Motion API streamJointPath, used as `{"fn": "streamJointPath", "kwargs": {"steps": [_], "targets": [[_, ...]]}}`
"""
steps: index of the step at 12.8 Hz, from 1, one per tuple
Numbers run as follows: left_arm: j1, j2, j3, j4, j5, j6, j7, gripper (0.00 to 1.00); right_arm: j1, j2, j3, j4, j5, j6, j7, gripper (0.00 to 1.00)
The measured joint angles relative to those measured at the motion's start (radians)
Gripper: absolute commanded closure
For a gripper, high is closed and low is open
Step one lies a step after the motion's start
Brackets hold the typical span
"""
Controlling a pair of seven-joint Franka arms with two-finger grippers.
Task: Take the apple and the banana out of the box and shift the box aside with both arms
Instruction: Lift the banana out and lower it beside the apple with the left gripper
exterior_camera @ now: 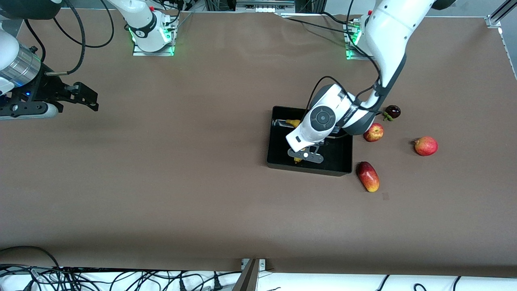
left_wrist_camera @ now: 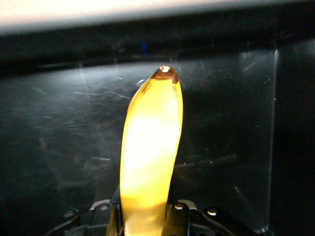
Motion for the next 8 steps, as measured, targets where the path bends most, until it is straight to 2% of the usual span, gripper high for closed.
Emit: {"fn": "streamJointPath", "kwargs": {"steps": [3, 6, 8], "targets": [[0.019, -0.067, 0.0, 0.137, 0.0, -0.242, -0.005, 1.0, 0.0, 0.0, 0.0, 0.0, 0.0, 0.0, 0.0, 0.0], [0.1, -0.086, 0.005, 0.325, -0.023, -0.576, -0.008, 1.0, 0.0, 0.0, 0.0, 0.0, 0.0, 0.0, 0.0, 0.0], [0.199, -0.085, 0.009, 0.352, -0.026, -0.678, 0.007, 1.0, 0.0, 0.0, 0.0, 0.0, 0.0, 0.0, 0.0, 0.0]]}}
